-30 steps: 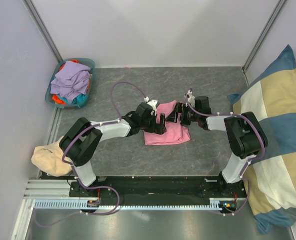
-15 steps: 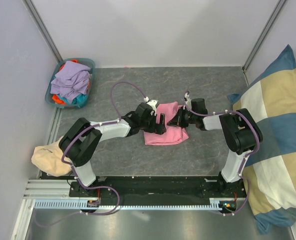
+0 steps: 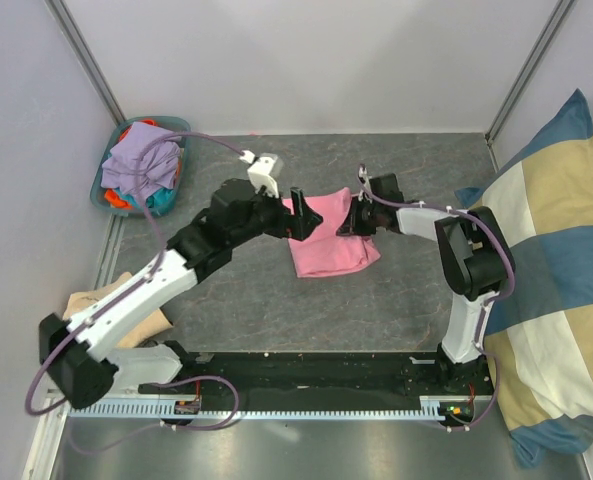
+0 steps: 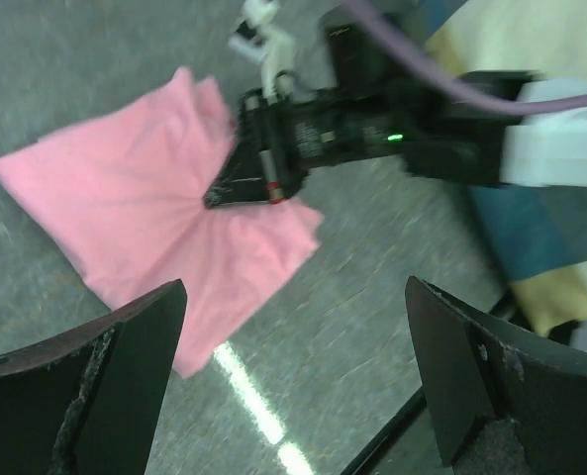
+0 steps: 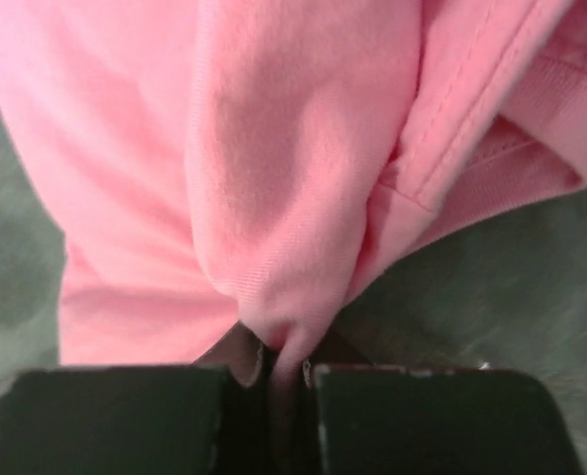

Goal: Fold and stack the t-shirts
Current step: Neatly place the folded tshirt to the corner

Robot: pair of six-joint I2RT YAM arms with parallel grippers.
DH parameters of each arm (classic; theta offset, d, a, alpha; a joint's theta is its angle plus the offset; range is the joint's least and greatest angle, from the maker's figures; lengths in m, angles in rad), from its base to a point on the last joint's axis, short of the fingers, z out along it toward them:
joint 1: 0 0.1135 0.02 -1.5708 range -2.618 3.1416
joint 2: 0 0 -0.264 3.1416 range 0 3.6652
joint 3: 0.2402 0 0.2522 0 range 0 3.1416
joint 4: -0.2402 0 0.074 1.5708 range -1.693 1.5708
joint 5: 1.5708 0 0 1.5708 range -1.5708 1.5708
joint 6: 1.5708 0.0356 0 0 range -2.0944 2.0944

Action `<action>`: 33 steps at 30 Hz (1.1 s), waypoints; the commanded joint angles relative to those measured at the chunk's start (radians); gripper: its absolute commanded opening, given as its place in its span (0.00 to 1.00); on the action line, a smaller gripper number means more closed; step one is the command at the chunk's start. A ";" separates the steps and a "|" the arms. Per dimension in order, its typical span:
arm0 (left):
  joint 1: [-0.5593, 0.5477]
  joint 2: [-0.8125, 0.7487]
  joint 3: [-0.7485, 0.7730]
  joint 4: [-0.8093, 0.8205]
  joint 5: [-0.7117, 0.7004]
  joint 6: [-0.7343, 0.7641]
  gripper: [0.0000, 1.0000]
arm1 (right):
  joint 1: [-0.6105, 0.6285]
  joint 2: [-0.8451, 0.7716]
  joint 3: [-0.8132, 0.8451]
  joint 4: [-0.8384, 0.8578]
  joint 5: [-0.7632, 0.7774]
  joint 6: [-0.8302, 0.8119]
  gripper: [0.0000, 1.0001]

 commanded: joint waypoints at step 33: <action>0.028 -0.178 -0.121 -0.334 -0.063 0.033 1.00 | -0.274 0.704 1.188 -0.419 0.914 -0.639 0.00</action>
